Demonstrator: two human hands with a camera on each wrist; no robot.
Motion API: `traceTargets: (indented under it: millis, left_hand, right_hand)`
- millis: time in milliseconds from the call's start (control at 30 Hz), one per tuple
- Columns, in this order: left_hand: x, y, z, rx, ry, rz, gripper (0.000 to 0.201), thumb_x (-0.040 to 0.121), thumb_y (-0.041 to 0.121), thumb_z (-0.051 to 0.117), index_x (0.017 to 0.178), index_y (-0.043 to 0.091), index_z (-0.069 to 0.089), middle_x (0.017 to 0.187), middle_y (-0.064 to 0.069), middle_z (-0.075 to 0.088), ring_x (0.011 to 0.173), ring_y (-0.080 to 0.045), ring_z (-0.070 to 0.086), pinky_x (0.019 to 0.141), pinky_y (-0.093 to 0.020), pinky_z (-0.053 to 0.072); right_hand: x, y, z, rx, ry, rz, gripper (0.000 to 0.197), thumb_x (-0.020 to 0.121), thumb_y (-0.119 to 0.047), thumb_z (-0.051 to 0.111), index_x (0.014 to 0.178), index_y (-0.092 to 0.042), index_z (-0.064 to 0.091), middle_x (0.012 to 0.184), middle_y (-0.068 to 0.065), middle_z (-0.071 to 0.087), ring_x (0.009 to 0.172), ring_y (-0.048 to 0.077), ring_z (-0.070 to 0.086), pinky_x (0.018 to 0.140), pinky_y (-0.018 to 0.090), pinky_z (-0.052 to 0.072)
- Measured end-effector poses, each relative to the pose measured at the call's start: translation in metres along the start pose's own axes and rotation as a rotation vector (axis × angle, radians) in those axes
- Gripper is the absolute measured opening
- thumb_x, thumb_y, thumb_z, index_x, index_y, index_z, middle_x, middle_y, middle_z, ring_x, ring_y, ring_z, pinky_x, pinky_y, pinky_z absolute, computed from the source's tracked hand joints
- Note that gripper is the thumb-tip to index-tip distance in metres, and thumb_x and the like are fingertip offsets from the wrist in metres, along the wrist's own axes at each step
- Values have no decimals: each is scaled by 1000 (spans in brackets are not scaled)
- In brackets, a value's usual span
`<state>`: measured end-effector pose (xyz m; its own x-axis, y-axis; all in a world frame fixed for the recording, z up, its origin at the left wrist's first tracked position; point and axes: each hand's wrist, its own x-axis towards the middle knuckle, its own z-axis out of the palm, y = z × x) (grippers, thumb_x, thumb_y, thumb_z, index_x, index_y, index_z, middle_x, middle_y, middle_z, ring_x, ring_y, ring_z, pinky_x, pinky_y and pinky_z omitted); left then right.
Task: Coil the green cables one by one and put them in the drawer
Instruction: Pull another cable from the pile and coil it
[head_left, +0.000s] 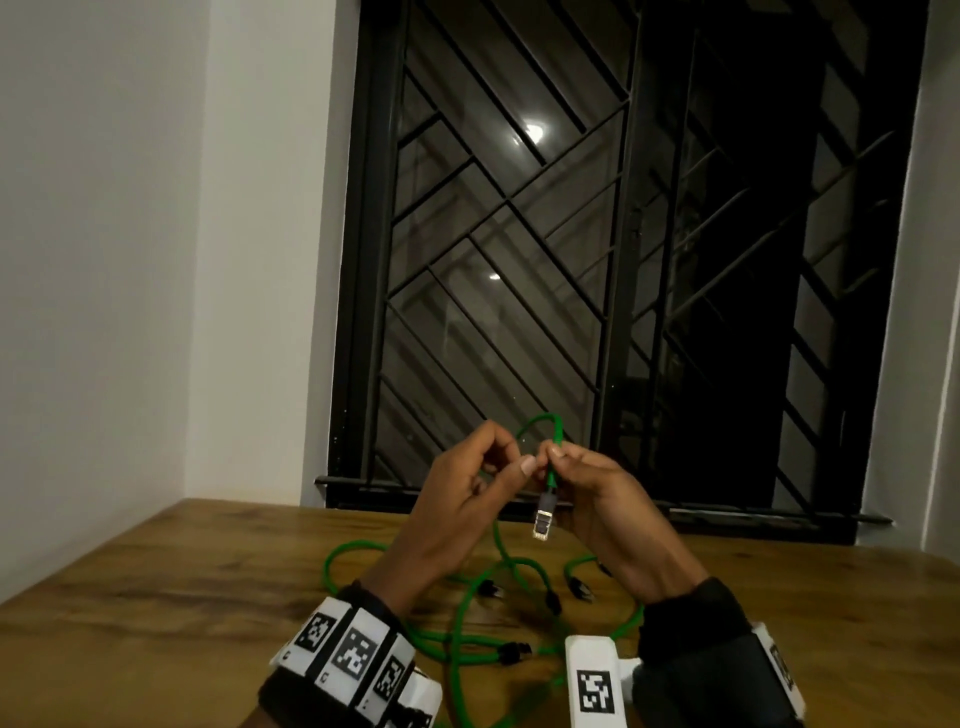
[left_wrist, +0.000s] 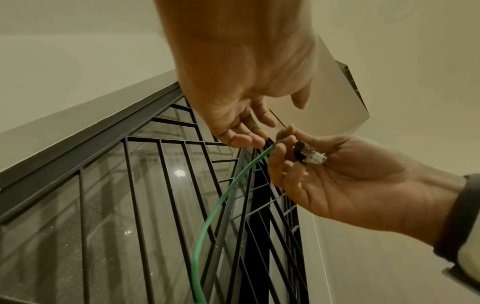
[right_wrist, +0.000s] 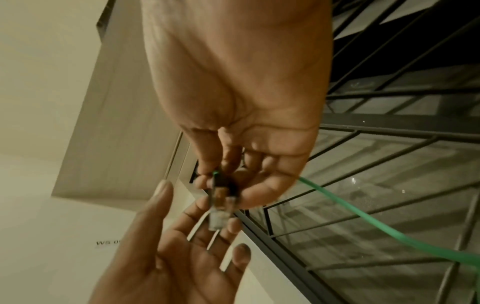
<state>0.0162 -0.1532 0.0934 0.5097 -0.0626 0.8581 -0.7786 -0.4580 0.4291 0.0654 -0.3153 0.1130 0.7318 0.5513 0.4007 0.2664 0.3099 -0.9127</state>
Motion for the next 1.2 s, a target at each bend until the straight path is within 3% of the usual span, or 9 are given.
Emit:
traceTargets:
  millis: [200,433,533,633,733,833,967,1100,1200]
  left_hand:
    - [1,-7,-4,0,50,-42,32,95,48,53,97,17,61,89,-2,65,82,-20,66,73,-53,53]
    - [6,-16,-10,28,-17,-45,30,95,37,54,102,13,71,98,1,66,96,-18,66,84,-35,54]
    - [8,-18,-16,-153,36,-165,24,104,23,46,100,8,64,78,1,67,69,-12,63,64,-26,51]
    - [9,-10,-21,-470,-10,-342,22,104,16,40,96,4,58,58,0,48,40,-6,34,39,-16,29]
    - [9,1,-24,-807,-73,-407,22,100,22,46,90,6,58,53,0,38,35,-3,25,34,-14,23]
    - [8,5,-31,-1008,-137,-397,26,95,27,49,89,6,64,52,4,32,36,-2,25,35,-17,18]
    - [10,6,-42,-1164,-102,-306,36,96,19,41,113,-2,66,59,4,38,41,-1,28,38,-16,23]
    - [14,9,-54,-1211,71,-271,48,96,11,33,138,-4,51,74,-2,51,51,-6,23,45,-16,24]
    - [19,11,-59,-1180,260,-231,50,95,11,38,144,0,42,93,-8,66,53,-4,41,47,-14,36]
  right_hand:
    - [-5,4,15,-333,-80,-149,23,102,-28,52,108,-20,73,84,-8,72,73,13,66,62,22,48]
    - [0,21,21,-572,60,-380,7,87,-18,76,86,-22,81,80,-9,78,78,6,75,61,20,54]
    - [0,22,11,-833,327,-503,17,81,-43,78,75,-28,76,68,-14,70,68,3,66,61,30,53]
    - [2,19,-3,-1054,616,-601,27,82,-37,75,100,-31,55,92,-16,56,89,7,49,69,30,41]
    - [10,27,-10,-985,457,-413,57,88,-36,72,137,-36,41,130,-12,49,122,9,40,95,34,38]
    - [14,43,-5,-1052,306,-346,48,99,-46,53,143,-41,34,144,-10,49,133,12,42,104,45,41]
    - [17,56,3,-983,210,-377,8,106,-32,43,112,-34,48,104,-11,66,97,10,63,83,38,52]
    - [18,58,12,-971,129,-328,19,106,-23,44,117,-27,60,92,-22,54,85,-5,54,71,6,38]
    - [16,59,17,-980,22,-264,18,106,-21,46,110,-20,64,78,-18,48,74,-2,46,67,16,36]
